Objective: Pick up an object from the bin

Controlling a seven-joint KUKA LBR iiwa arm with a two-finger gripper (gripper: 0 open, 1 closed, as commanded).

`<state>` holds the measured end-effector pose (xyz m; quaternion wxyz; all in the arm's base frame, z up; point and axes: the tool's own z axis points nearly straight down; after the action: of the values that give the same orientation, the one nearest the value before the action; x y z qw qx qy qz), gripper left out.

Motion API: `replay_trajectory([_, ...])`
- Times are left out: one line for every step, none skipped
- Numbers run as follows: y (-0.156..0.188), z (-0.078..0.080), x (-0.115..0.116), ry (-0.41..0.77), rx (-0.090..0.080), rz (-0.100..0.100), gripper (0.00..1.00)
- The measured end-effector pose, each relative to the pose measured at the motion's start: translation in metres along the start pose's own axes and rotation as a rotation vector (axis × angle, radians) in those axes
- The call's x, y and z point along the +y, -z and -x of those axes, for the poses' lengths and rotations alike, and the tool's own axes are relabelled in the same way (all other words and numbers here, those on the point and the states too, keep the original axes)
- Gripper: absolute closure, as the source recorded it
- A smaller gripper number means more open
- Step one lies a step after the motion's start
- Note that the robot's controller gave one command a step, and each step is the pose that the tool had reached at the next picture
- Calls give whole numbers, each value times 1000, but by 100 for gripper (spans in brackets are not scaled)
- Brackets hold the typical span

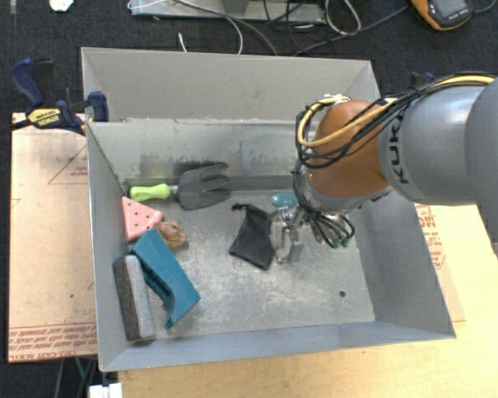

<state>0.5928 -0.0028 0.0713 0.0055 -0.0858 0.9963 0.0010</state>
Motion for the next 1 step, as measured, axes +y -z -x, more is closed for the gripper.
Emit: replay_trajectory([61, 1, 11, -103, 5, 2, 100])
